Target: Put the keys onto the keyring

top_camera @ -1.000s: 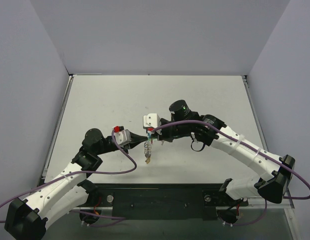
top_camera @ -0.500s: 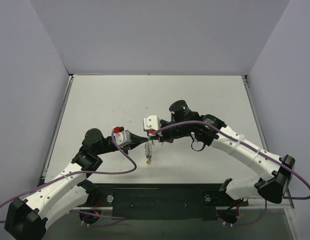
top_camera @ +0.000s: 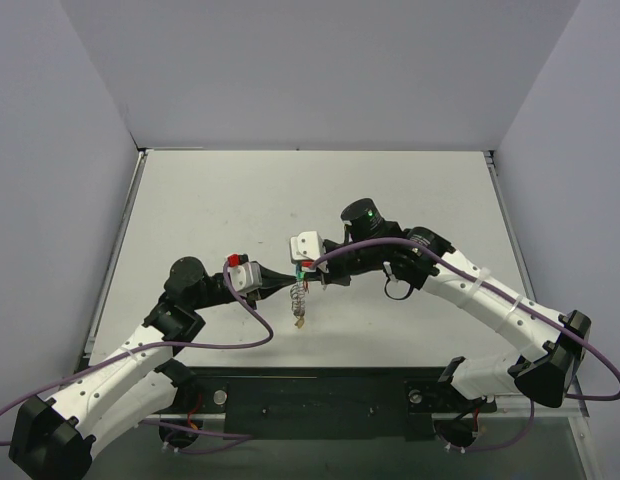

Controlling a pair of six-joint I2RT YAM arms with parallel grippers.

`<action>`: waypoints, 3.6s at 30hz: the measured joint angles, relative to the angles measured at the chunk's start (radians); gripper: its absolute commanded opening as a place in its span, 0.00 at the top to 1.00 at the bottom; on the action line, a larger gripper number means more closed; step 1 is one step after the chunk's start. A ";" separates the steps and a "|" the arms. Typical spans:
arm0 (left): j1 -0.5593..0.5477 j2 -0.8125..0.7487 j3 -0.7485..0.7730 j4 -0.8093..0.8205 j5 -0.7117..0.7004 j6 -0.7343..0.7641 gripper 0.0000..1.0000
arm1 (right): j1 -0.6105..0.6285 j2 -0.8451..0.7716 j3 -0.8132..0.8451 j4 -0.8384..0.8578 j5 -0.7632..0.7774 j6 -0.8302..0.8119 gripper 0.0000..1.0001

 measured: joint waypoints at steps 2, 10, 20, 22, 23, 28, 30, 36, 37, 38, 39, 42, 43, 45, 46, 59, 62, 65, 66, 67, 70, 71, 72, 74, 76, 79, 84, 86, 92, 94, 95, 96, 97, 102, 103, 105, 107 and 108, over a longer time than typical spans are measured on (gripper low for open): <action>0.000 0.000 0.000 0.000 0.000 0.000 1.00 | 0.000 0.000 0.000 -0.002 -0.002 -0.001 1.00; 0.000 0.000 0.000 0.000 -0.012 0.008 1.00 | -0.012 0.000 0.000 -0.002 -0.003 0.029 1.00; 0.000 -0.001 0.000 0.000 -0.023 0.021 1.00 | -0.012 0.000 0.000 0.010 -0.002 0.067 1.00; 0.000 -0.001 0.000 0.000 -0.023 0.021 1.00 | -0.011 0.000 0.000 0.022 0.005 0.077 1.00; 0.000 -0.001 0.000 0.000 -0.023 0.021 1.00 | -0.010 0.000 0.000 0.028 0.010 0.080 1.00; 0.000 -0.001 0.000 0.000 -0.023 0.018 1.00 | -0.009 0.000 0.000 0.046 0.033 0.082 1.00; 0.000 -0.001 0.000 0.000 -0.023 0.018 1.00 | -0.008 0.000 0.000 0.050 0.040 0.082 1.00; 0.000 -0.001 0.000 0.000 -0.023 0.018 1.00 | -0.004 0.000 0.000 0.055 0.043 0.082 1.00; 0.000 -0.001 0.000 0.000 -0.023 0.017 1.00 | -0.004 0.000 0.000 0.055 0.043 0.082 1.00; 0.000 -0.001 0.000 0.000 -0.023 0.017 1.00 | -0.004 0.000 0.000 0.055 0.043 0.081 1.00; 0.000 -0.001 0.000 0.000 -0.023 0.017 1.00 | -0.004 0.000 0.000 0.055 0.043 0.081 1.00; 0.000 -0.001 0.000 0.000 -0.028 0.017 1.00 | -0.004 0.000 0.000 0.054 0.042 0.081 1.00; 0.000 -0.001 0.000 0.000 -0.030 0.017 1.00 | -0.005 0.000 0.000 0.054 0.042 0.081 1.00; 0.000 -0.001 0.000 0.000 -0.032 0.014 1.00 | -0.005 0.000 0.000 0.054 0.042 0.080 1.00; 0.000 -0.001 0.000 0.000 -0.032 0.014 1.00 | -0.005 0.000 0.000 0.054 0.042 0.080 1.00; 0.000 -0.001 0.000 0.000 -0.033 0.010 1.00 | -0.003 0.000 0.000 0.054 0.032 0.077 1.00; 0.000 -0.001 0.000 0.000 -0.034 0.008 1.00 | -0.003 0.000 0.000 0.054 0.032 0.077 1.00; 0.000 -0.001 0.000 0.000 -0.034 0.003 1.00 | -0.003 0.000 0.000 0.054 0.032 0.077 1.00; 0.000 -0.001 0.000 0.000 -0.034 0.003 1.00 | -0.003 0.000 0.000 0.054 0.031 0.077 1.00; 0.000 -0.001 0.000 0.000 -0.034 0.002 1.00 | -0.003 0.000 0.000 0.054 0.031 0.077 1.00; 0.000 -0.001 0.000 0.000 -0.035 -0.002 1.00 | -0.003 0.000 0.000 0.054 0.027 0.077 1.00; 0.000 -0.001 0.000 0.000 -0.035 -0.003 1.00 | -0.003 0.000 0.000 0.054 0.027 0.077 1.00; 0.000 -0.001 0.000 0.000 -0.035 -0.004 1.00 | -0.003 0.000 0.000 0.054 0.026 0.077 1.00; 0.000 -0.001 0.000 0.000 -0.035 -0.005 1.00 | -0.003 0.000 0.000 0.054 0.024 0.077 1.00; 0.000 -0.001 0.000 0.000 -0.034 -0.005 1.00 | -0.003 0.000 0.000 0.054 0.024 0.077 1.00; 0.000 -0.001 0.000 0.000 -0.035 -0.005 1.00 | -0.003 0.000 0.000 0.054 0.024 0.077 1.00; 0.000 0.000 0.000 0.000 -0.039 -0.005 1.00 | -0.003 0.000 0.000 0.054 0.026 0.077 1.00; 0.000 0.000 0.000 0.000 -0.042 -0.005 1.00 | -0.004 0.000 0.000 0.054 0.028 0.077 1.00; 0.000 0.001 0.000 -0.001 -0.047 -0.006 1.00 | -0.004 0.000 0.000 0.054 0.026 0.077 1.00; 0.000 0.001 0.000 -0.001 -0.047 -0.006 1.00 | -0.004 0.000 0.000 0.054 0.024 0.077 1.00; 0.000 0.001 0.000 -0.001 -0.047 -0.006 1.00 | -0.004 0.000 0.000 0.054 0.024 0.077 1.00; 0.000 0.001 0.000 -0.001 -0.048 -0.006 1.00 | -0.004 0.000 0.000 0.054 0.024 0.077 1.00; 0.000 0.001 0.000 -0.001 -0.048 -0.006 1.00 | -0.004 0.000 0.000 0.054 0.024 0.077 1.00; 0.000 0.001 0.000 -0.001 -0.048 -0.006 1.00 | -0.003 0.000 0.000 0.054 0.026 0.077 1.00; 0.000 0.001 0.000 -0.001 -0.048 -0.006 1.00 | -0.003 0.000 0.000 0.055 0.026 0.077 1.00; 0.000 0.001 0.000 -0.001 -0.048 -0.006 1.00 | -0.003 0.000 0.000 0.055 0.031 0.077 1.00; 0.000 0.001 0.000 -0.001 -0.048 -0.006 1.00 | -0.002 0.000 0.000 0.055 0.035 0.077 1.00; 0.000 0.001 0.000 -0.001 -0.048 -0.006 1.00 | -0.001 0.000 0.000 0.055 0.036 0.077 1.00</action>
